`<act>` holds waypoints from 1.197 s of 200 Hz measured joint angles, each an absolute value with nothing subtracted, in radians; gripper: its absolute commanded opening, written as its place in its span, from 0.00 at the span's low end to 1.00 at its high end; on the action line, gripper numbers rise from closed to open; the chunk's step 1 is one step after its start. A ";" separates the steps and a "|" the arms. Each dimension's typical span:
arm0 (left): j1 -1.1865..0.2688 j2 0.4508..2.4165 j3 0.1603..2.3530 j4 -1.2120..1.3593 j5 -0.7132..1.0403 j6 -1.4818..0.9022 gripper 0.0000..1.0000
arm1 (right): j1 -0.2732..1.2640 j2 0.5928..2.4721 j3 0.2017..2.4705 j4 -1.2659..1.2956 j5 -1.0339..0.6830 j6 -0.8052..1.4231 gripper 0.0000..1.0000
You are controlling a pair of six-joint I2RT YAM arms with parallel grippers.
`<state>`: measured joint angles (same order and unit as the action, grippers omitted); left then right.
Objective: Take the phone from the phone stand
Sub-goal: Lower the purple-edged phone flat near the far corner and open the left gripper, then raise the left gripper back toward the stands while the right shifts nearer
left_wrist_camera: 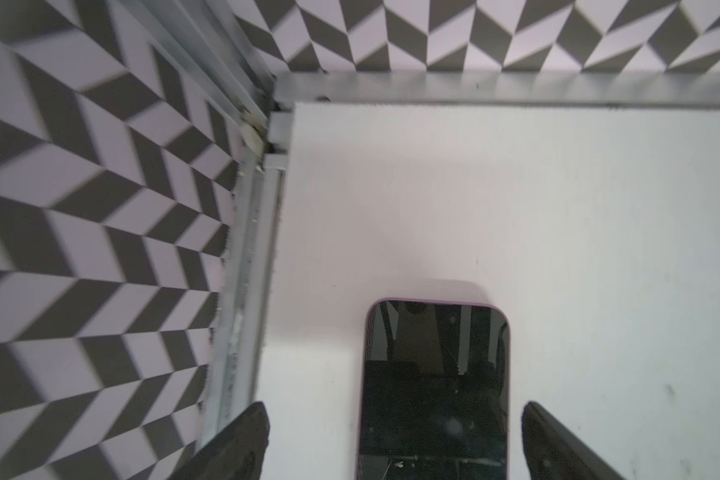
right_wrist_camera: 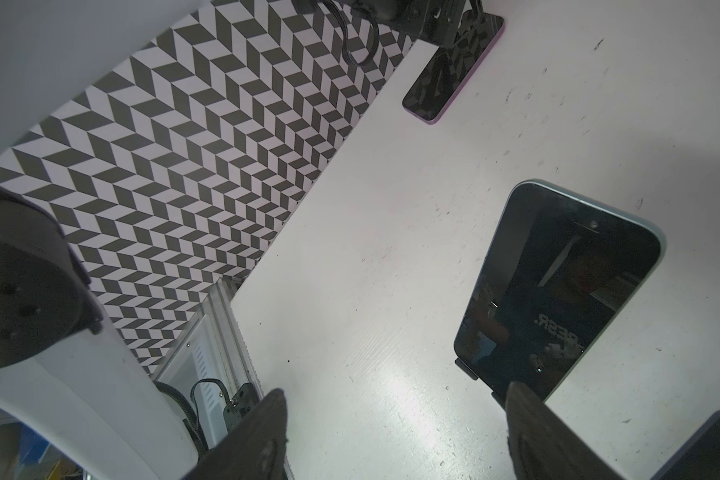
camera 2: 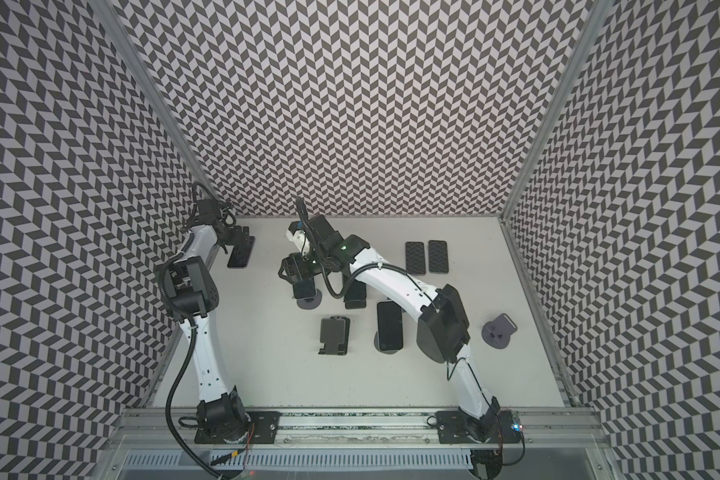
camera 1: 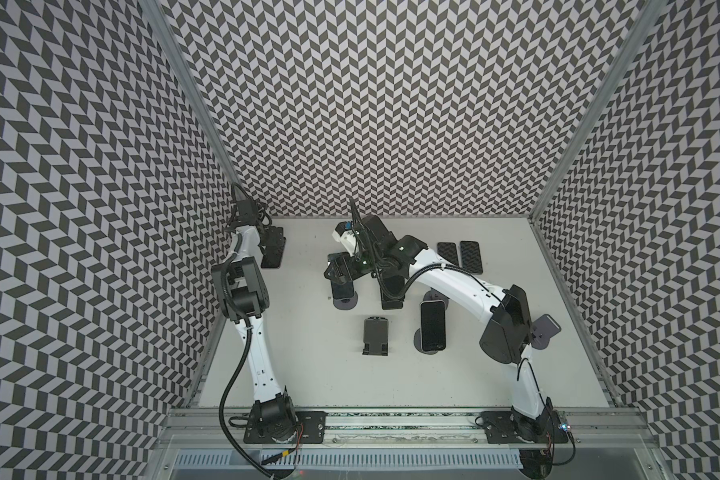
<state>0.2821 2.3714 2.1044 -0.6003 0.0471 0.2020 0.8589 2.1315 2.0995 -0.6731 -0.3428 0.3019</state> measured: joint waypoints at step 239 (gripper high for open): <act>-0.200 1.231 1.156 -0.389 -0.095 -0.105 0.89 | 0.859 1.517 1.452 -0.484 -0.144 0.337 0.87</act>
